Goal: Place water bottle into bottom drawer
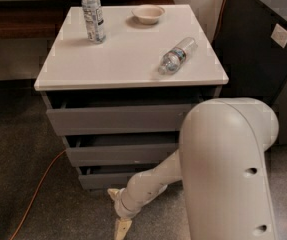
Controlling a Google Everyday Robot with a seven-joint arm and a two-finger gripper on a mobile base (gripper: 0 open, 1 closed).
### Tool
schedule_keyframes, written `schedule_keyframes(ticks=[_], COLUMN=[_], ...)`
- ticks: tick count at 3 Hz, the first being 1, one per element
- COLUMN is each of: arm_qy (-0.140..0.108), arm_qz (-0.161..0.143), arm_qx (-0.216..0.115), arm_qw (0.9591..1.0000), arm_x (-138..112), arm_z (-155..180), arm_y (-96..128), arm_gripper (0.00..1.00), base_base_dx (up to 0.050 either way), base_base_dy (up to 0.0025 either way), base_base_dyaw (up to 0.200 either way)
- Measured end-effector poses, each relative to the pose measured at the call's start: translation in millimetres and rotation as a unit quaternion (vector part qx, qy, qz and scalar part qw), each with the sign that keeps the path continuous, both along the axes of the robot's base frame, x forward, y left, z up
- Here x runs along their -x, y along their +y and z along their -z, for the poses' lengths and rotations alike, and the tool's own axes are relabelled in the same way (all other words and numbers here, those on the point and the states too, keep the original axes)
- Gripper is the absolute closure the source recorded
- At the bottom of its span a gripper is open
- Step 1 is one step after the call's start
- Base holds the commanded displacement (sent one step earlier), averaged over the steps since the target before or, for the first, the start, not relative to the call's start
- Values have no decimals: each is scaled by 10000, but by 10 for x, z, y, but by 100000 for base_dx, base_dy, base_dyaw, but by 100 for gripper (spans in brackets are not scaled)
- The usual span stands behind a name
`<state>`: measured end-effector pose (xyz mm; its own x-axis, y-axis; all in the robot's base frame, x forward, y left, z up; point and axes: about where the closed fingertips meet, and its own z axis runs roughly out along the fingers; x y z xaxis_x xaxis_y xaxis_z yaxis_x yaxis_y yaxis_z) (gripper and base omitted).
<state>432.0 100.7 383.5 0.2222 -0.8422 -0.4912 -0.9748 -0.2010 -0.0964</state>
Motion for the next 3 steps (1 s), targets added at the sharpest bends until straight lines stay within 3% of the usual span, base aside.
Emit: schedule_keyframes(ticks=[1,2,3], arm_qy=[-164,-489,-740], arm_qz=[340,660,862], arm_qx=[-337,-496,-415], arm_qw=[9987,9954,9927], arm_x=[-94,-263,-434], arm_z=[174,305,400], arm_y=[-226,-515,-782], arm_gripper=[0,0,0], base_base_dx=[0,0,0], base_base_dy=[0,0,0], base_base_dyaw=[0,0,0])
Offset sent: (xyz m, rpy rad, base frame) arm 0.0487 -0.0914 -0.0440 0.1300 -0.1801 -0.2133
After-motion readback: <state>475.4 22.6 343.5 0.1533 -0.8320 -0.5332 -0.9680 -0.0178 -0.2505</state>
